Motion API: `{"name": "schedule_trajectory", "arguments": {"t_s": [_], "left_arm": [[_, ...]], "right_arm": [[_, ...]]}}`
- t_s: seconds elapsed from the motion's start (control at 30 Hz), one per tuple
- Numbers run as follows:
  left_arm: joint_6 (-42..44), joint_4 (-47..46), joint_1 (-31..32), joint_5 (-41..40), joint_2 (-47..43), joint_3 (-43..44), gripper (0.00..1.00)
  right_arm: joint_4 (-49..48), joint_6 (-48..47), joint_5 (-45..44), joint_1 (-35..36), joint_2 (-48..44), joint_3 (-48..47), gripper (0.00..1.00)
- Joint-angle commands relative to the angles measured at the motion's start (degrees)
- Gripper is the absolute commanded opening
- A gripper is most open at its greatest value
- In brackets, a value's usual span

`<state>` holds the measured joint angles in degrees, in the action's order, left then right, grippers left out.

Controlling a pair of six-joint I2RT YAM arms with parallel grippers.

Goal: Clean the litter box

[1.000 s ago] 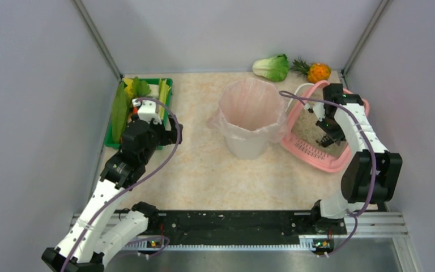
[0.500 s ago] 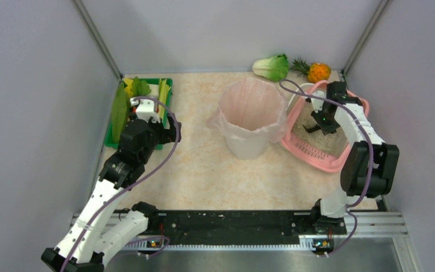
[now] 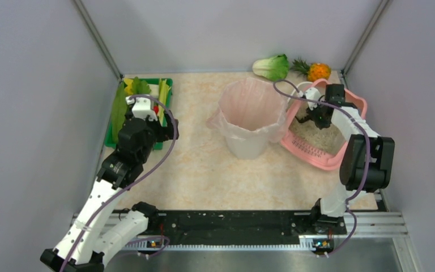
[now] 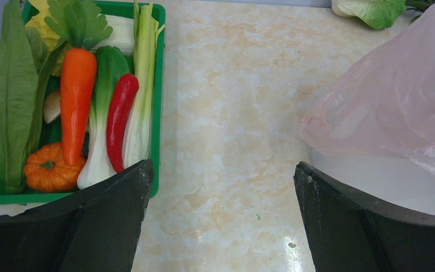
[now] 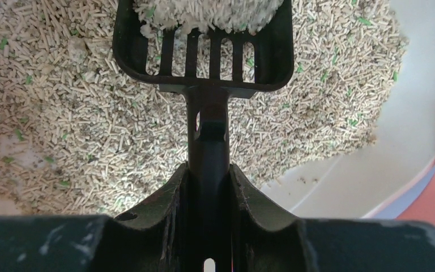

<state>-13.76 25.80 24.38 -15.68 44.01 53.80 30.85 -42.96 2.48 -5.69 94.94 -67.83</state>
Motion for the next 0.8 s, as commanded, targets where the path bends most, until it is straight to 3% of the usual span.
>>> {"name": "schedule_trajectory", "arguments": {"t_s": [0.0,0.23,0.77], "left_arm": [[-1.34,-0.42,0.12,-1.43,-0.24,2.57,0.99],[-2.36,-0.45,0.13,-1.97,-0.53,2.69,0.99],[-1.94,-2.32,0.14,-0.23,-1.09,1.66,0.99]], "right_arm": [[-13.97,0.33,10.84,0.68,2.63,3.37,0.00],[-24.48,6.02,12.02,0.62,2.62,7.14,0.00],[-25.86,9.86,8.85,-3.06,-11.30,17.71,0.00]]}}
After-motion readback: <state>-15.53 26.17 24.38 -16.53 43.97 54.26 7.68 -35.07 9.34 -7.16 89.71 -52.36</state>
